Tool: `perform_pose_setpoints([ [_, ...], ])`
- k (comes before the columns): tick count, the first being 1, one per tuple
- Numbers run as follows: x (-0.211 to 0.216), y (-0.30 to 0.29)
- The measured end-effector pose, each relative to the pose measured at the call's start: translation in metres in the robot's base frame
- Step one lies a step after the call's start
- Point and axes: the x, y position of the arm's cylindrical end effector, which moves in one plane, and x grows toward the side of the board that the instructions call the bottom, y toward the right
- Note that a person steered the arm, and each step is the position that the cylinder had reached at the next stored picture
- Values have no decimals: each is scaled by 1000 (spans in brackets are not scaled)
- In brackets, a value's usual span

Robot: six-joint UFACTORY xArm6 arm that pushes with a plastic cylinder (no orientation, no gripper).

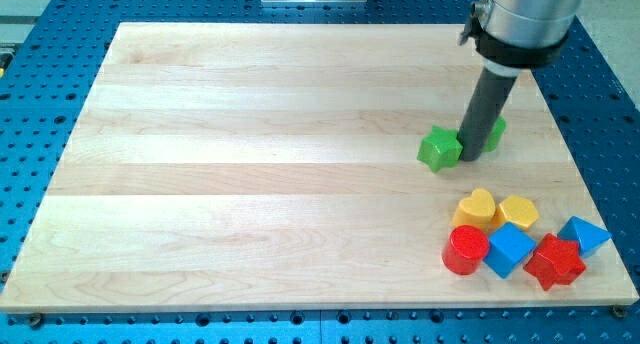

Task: Move the green star below the green circle

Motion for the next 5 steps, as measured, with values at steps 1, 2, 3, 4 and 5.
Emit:
perform_pose_setpoints([
  [1,-8,-7],
  [2,-13,-30],
  [3,-47,-68],
  [4,-51,-123],
  [5,-18,-122],
])
